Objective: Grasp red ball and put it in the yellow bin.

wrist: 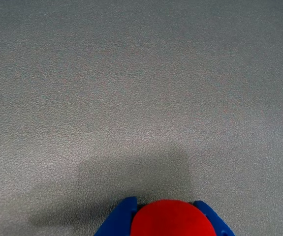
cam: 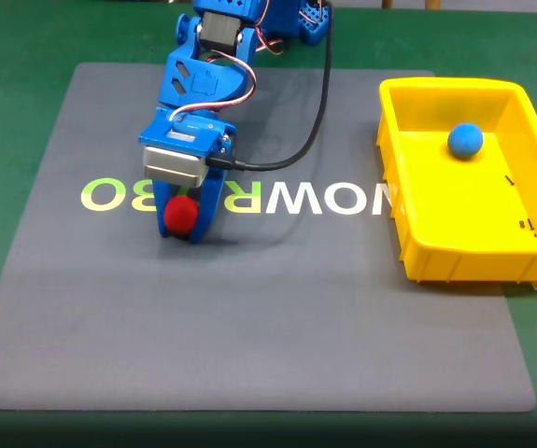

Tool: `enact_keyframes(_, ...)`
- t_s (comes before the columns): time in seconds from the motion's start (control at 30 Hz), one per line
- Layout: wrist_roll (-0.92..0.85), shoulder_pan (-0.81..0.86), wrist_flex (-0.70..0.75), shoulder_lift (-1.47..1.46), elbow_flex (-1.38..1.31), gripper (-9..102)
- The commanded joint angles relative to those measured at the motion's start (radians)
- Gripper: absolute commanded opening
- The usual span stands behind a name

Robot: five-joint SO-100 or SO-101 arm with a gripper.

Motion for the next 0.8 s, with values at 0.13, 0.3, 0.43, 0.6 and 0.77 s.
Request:
enact_keyframes(0.13, 0.037, -0.026, 0.043, 0.198, -0.031, 0)
enact_keyframes(0.3, 0.071, -0.124, 0.104, 0.474, 0.075, 0)
enact_keyframes(0.43, 0.107, -0.264, 0.176, 0.683, 0.166, 0)
enact_keyframes(0.6, 0.152, -0.479, 0.229, 0.834, 0.255, 0)
enact_keyframes(0.77, 0.196, -0.669, 0.216, 0.874, 0.324, 0)
